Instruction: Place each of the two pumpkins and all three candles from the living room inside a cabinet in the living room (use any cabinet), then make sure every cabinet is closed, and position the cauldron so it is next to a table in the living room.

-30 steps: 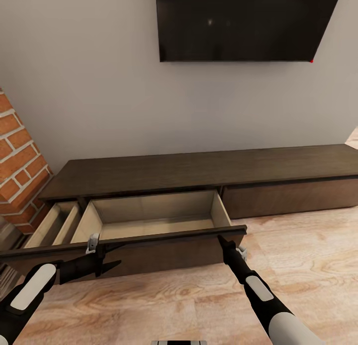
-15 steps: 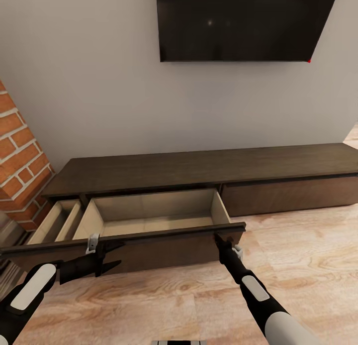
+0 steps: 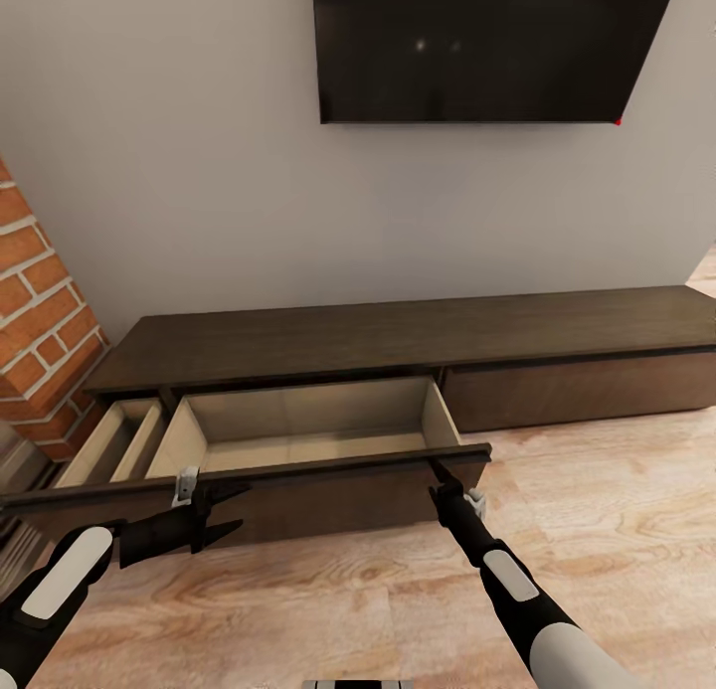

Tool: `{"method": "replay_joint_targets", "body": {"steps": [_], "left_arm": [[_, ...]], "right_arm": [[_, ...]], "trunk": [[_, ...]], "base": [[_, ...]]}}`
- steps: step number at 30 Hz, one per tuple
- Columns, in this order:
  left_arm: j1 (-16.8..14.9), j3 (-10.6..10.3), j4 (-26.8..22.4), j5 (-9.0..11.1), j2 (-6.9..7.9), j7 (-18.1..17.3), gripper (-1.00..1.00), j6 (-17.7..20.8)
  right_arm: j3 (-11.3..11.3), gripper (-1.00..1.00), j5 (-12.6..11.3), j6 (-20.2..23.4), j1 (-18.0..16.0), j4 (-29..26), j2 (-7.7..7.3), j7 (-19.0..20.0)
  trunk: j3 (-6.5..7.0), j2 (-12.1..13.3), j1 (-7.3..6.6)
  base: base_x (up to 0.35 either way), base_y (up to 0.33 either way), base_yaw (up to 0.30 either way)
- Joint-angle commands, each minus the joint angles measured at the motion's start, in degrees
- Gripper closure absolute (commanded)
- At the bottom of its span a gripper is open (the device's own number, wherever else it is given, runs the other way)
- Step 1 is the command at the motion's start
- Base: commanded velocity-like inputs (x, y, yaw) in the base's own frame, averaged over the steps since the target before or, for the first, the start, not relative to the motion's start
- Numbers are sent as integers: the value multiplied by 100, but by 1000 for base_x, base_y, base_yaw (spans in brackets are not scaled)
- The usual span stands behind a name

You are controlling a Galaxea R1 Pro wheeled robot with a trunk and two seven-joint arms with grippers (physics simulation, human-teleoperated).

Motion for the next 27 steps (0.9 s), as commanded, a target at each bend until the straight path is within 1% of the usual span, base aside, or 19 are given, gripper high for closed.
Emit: {"method": "replay_joint_targets", "body": {"steps": [1, 10, 15, 18, 23, 25, 27], "left_arm": [[-4, -12, 4, -24, 5, -43, -100, 2], [-4, -12, 4, -20, 5, -43, -100, 2], [-4, -24, 4, -27, -1, -43, -100, 0], [-4, -28, 4, -27, -17, -43, -100, 1], [-4, -33, -1, -34, -54, -43, -100, -6], [-4, -31, 2, -40, -61, -38, -100, -6], [-4, -38, 3, -43, -62, -36, -100, -7]], "right_arm": [[-37, -100, -34, 60, -3, 2, 5, 19], [-29, -100, -19, 61, -3, 2, -45, 37], [-33, -100, -19, 55, 17, 5, -29, 29], [-36, -100, -27, -1, 28, 9, -32, 9], [-10, -100, 1, 62, 32, 13, -43, -88], [8, -100, 12, 222, 32, 12, -45, -139], [17, -100, 29, 627, 34, 10, -55, -304]], "trunk": [[-5, -2, -2], [-5, -2, -2], [-5, -2, -2], [-5, -2, -2], [-5, -2, -2], [-5, -2, -2], [-5, -2, -2]], "base": [[-94, 0, 0], [-218, 0, 0], [-255, 0, 0], [-271, 0, 0], [-278, 0, 0], [-286, 0, 0], [-288, 0, 0]]}}
